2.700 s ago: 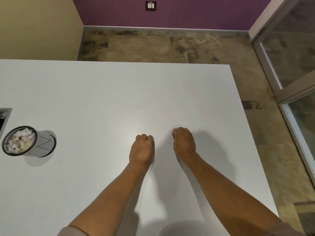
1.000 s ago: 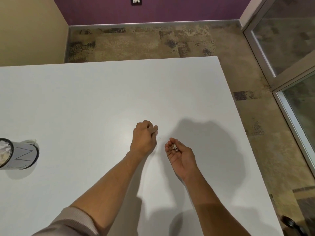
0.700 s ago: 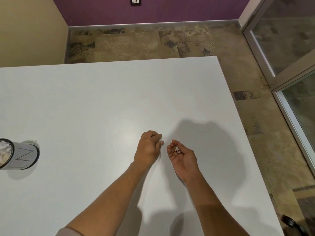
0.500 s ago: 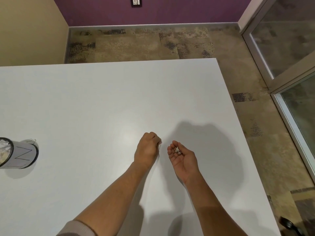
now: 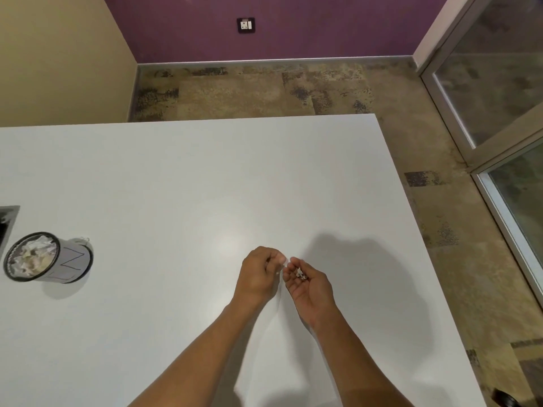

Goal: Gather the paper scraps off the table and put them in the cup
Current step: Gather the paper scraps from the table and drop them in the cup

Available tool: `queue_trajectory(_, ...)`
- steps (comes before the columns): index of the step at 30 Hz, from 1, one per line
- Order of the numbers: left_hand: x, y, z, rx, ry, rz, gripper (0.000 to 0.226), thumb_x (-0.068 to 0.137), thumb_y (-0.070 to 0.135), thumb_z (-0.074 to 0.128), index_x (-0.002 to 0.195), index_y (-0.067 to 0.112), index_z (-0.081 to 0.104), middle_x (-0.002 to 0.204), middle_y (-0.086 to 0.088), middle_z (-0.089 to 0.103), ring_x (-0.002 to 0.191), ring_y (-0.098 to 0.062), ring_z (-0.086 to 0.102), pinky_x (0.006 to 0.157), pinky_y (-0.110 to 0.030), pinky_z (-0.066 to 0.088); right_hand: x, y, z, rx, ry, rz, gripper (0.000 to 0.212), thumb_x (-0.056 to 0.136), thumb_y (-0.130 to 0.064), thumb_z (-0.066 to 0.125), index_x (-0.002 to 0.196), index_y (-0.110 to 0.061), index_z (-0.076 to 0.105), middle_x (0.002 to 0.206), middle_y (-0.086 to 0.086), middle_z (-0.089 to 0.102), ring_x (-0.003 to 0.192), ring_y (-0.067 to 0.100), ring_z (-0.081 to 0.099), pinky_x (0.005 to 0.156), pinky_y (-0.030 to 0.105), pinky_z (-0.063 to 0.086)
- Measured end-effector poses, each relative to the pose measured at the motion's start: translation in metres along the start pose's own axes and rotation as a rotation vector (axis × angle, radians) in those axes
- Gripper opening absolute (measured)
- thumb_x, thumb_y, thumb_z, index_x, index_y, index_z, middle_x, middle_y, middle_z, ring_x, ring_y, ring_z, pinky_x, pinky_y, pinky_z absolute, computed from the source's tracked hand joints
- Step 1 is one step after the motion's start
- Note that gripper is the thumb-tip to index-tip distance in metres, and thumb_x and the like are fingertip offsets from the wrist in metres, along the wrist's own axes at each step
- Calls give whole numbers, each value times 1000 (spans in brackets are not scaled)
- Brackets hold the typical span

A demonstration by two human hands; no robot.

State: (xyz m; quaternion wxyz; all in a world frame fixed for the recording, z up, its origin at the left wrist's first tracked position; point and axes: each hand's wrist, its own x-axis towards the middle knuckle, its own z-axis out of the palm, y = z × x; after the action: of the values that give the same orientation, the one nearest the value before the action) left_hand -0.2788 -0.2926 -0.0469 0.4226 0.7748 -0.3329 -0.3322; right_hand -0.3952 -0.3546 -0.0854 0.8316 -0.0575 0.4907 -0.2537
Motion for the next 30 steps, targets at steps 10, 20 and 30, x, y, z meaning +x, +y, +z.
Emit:
queue_trajectory(10,-62,-6,-37,251,81,305,17,91,12,63,84,23,74,91,15,67,93,-9,56,88,-25,43,-56,48,49,-84,-67,36,34,101,-21,48,101,8,66,87,16,69,68,18,70,55,19,53)
queue_trajectory(20,-111,-28,-90,189,222,176,19,94,26,58,100,31,75,103,23,65,108,2,51,93,-12,36,-87,106,77,-142,-169,87,33,106,-13,35,118,10,55,106,18,63,95,23,65,73,25,55)
queue_trajectory(30,-136,-92,-170,200,413,84,37,98,29,44,126,15,65,130,6,61,126,-13,51,107,-27,35,-90,160,116,-215,-164,104,22,102,0,40,110,4,60,96,16,60,77,19,64,71,26,57)
